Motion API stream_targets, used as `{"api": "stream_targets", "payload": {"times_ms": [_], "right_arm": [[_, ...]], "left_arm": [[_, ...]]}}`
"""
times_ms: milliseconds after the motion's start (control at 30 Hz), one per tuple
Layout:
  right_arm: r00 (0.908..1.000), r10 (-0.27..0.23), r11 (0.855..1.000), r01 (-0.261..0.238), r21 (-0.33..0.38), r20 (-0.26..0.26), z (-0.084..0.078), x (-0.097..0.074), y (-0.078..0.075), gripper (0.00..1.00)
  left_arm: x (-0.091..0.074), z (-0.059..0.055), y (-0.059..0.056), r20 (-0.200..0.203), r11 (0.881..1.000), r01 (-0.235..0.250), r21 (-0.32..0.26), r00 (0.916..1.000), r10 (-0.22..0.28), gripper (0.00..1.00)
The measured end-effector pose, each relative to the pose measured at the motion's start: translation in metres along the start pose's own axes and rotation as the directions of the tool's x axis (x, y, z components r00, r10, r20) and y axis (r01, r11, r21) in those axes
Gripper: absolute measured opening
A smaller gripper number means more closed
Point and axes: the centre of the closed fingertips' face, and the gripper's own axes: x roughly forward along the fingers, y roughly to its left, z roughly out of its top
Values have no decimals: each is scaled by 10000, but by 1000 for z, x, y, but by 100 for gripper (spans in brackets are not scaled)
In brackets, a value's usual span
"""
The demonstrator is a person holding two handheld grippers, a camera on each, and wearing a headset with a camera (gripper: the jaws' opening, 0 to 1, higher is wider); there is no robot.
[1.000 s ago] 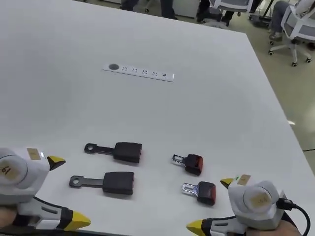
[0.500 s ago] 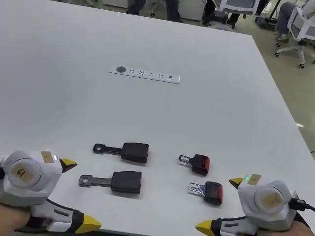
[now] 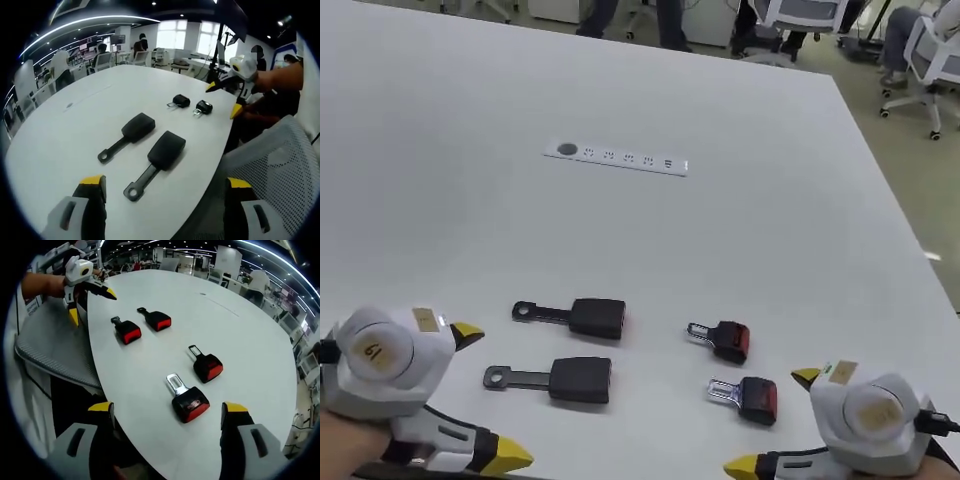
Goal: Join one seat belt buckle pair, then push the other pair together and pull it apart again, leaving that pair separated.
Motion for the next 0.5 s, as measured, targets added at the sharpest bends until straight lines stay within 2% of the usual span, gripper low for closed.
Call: {"api": "stream_targets", "payload": {"times_ms": [267, 500], "right_arm": [[9999, -83, 10000, 83, 53, -63, -3, -1, -6, 87], [9999, -71, 10000, 71, 45, -78, -7, -2, -7, 85]], "left_arm": [[3, 6, 1, -24, 9999, 98, 140, 9999, -98, 100], [7, 6, -1, -67, 9995, 208, 221, 9998, -206, 99]]}}
